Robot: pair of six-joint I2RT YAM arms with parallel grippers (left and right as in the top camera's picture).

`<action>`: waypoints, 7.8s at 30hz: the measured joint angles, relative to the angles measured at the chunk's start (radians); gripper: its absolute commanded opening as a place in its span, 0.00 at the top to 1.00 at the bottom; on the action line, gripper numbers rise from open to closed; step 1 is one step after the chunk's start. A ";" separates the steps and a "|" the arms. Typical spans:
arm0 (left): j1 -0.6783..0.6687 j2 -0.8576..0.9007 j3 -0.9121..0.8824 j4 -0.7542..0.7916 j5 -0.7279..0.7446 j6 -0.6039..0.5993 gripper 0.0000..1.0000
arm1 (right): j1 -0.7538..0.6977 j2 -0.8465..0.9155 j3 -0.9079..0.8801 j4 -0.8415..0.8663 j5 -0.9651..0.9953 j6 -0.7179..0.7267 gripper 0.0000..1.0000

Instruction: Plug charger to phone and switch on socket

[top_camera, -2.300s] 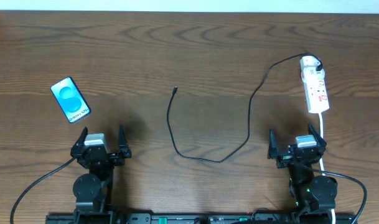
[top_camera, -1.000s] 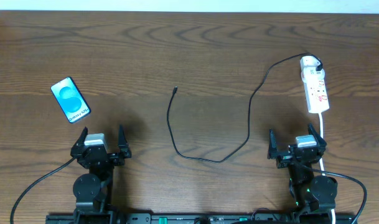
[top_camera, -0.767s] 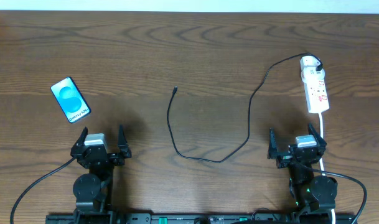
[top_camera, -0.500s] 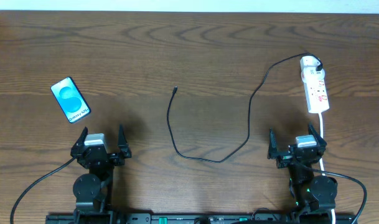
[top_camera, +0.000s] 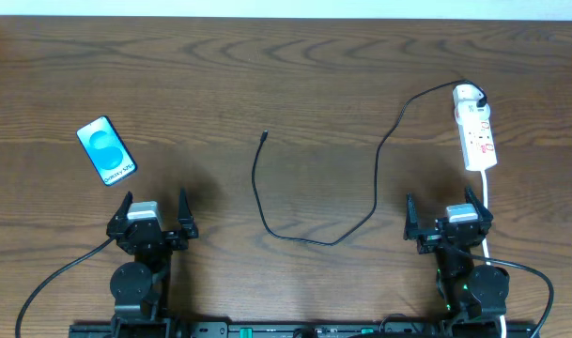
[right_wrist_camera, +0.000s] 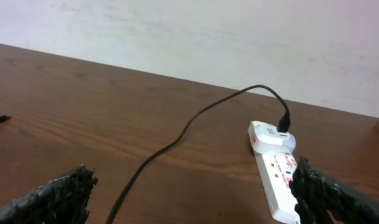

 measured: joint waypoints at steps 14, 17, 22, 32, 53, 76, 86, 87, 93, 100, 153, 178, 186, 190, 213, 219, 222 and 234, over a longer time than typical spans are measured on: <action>0.000 0.000 0.000 0.001 0.000 0.000 0.07 | 0.000 0.000 0.000 0.000 0.000 0.000 0.01; 0.000 0.000 -0.004 0.008 0.001 -0.001 0.06 | 0.000 0.000 0.000 0.000 0.000 0.000 0.01; 0.000 0.029 -0.004 0.009 0.003 -0.001 0.06 | 0.000 0.000 0.000 0.000 0.000 0.000 0.01; 0.000 0.207 0.079 -0.015 0.003 -0.001 0.07 | 0.000 0.000 0.000 0.000 0.000 0.000 0.01; 0.000 0.745 0.657 -0.277 0.034 -0.034 0.07 | 0.000 0.000 0.000 0.000 0.000 0.000 0.01; 0.000 1.333 1.495 -0.908 0.092 -0.050 0.07 | 0.000 0.000 0.000 0.000 0.000 0.000 0.01; -0.001 1.342 1.537 -0.927 0.173 -0.050 0.07 | 0.000 0.000 0.000 0.000 0.000 0.000 0.01; -0.001 1.342 1.537 -0.925 0.178 -0.050 0.06 | 0.000 0.000 0.000 0.000 0.000 0.000 0.01; -0.001 1.370 1.537 -0.907 0.188 -0.050 0.07 | 0.000 0.000 0.000 0.000 0.000 0.000 0.01; -0.001 1.395 1.537 -0.851 0.164 -0.063 0.07 | 0.000 0.000 0.000 0.000 0.000 0.000 0.01; 0.402 2.282 1.765 -0.877 -0.034 -0.342 0.07 | 0.000 0.000 0.000 0.000 0.000 0.000 0.01; 0.431 2.249 1.677 -0.799 0.081 -0.282 0.08 | 0.000 0.000 0.000 0.000 0.000 0.000 0.01; 0.431 2.247 1.675 -0.814 0.086 -0.262 0.22 | 0.000 0.000 0.000 0.000 0.000 0.000 0.01; 0.430 2.246 1.675 -0.817 0.086 -0.257 0.29 | 0.000 0.000 0.000 0.000 0.000 0.000 0.01; 0.385 2.231 1.661 -0.866 0.135 -0.257 0.34 | 0.000 0.000 0.000 0.000 0.000 0.000 0.01; 0.319 2.220 1.653 -0.883 0.219 -0.285 0.35 | 0.000 0.000 0.000 0.000 0.000 0.000 0.01; 0.279 2.218 1.652 -0.884 0.255 -0.298 0.35 | 0.000 0.000 0.000 0.000 0.000 0.000 0.01; 0.149 2.216 1.652 -0.885 0.295 -0.336 0.35 | 0.000 0.000 0.000 0.000 0.000 0.000 0.01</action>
